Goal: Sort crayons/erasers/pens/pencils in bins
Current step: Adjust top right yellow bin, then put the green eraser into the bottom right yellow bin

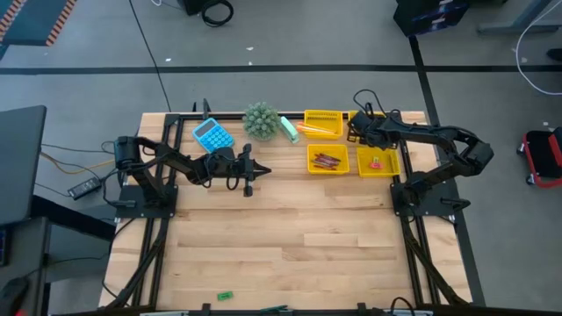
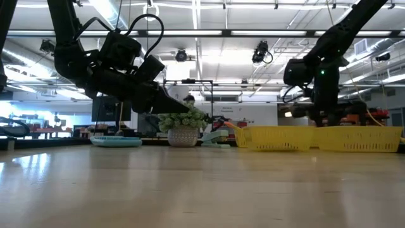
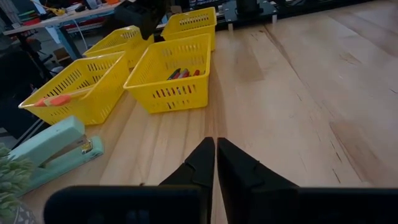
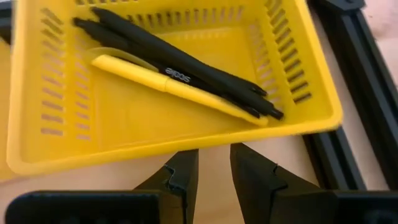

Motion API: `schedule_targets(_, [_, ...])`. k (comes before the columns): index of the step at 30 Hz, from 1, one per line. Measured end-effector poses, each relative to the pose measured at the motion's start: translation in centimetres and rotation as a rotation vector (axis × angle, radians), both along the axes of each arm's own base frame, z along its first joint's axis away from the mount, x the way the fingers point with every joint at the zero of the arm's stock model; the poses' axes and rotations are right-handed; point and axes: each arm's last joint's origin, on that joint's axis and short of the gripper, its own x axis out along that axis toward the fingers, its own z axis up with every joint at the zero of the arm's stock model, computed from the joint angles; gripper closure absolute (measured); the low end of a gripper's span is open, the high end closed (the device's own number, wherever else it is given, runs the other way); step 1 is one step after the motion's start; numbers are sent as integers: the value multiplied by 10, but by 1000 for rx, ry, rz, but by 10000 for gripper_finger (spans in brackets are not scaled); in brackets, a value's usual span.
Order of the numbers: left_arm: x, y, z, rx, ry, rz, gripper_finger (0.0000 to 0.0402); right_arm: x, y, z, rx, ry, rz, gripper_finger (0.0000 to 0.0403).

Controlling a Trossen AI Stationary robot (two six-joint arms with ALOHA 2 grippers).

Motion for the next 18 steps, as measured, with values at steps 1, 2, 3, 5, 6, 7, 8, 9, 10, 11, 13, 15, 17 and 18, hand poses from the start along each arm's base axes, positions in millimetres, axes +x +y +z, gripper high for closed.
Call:
schedule_targets(1, [0,0,0,0,0,0,374,0,0,0,-3,-1,7,303])
schedule_targets(2, [0,0,0,0,0,-1,375,1,0,0,3,0,17,303])
schedule_targets(3, [0,0,0,0,0,-1,377,1,1,1,14,6,35,303])
schedule_targets(5, [0,0,0,0,0,0,381,3,3,3,33,16,65,303])
schedule_targets(6, [0,0,0,0,0,0,382,4,5,5,41,20,76,303])
schedule_targets(7, [0,0,0,0,0,0,383,5,7,7,45,23,83,303])
schedule_targets(8, [0,0,0,0,0,0,383,6,9,10,46,26,92,303])
schedule_targets(9, [0,0,0,0,0,-1,382,7,10,12,47,30,98,303])
schedule_targets(10, [0,0,0,0,0,0,381,7,12,15,42,32,100,303])
schedule_targets(11, [0,0,0,0,0,0,379,8,13,17,37,29,99,303])
schedule_targets(13, [0,0,0,0,0,0,376,8,14,20,33,28,93,303])
schedule_targets(15, [0,0,0,0,0,-1,373,8,14,20,32,25,81,303])
schedule_targets(17, [0,0,0,0,0,0,373,6,12,20,34,26,67,303])
schedule_targets(18, [0,0,0,0,0,-1,373,4,11,19,34,28,59,303])
